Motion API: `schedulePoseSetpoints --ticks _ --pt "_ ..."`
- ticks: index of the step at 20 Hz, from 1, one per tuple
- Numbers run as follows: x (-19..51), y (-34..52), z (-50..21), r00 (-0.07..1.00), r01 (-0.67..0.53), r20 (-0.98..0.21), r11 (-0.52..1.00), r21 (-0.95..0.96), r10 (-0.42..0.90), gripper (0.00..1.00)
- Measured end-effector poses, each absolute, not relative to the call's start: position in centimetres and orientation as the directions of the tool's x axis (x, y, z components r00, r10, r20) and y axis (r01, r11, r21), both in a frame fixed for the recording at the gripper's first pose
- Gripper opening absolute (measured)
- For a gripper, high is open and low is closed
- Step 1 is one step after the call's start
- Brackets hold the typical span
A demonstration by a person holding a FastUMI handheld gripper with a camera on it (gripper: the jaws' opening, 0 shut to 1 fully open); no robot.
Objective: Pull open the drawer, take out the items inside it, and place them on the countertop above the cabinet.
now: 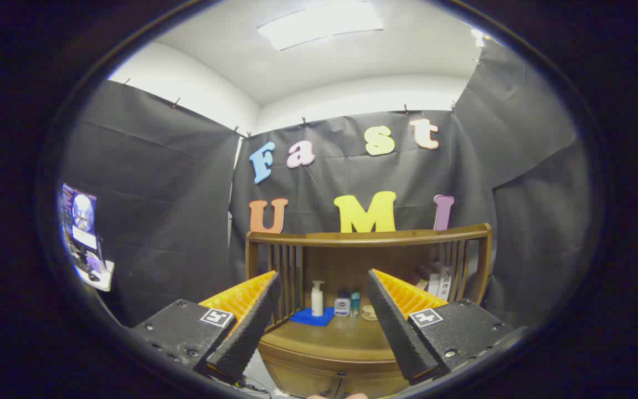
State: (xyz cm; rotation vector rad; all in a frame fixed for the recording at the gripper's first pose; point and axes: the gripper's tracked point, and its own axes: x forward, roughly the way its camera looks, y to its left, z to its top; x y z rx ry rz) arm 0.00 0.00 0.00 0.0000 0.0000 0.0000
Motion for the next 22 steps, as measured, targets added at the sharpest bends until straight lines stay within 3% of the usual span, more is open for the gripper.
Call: schedulePoseSetpoints --ticks 12,22 --pt "-0.4 -0.7 0.7 0.997 0.035 0.070 0.998 0.048 -0.038 1.00" --pt "3.1 -3.0 -10.1 0.995 0.100 -0.031 0.992 0.075 -0.097 1.00"
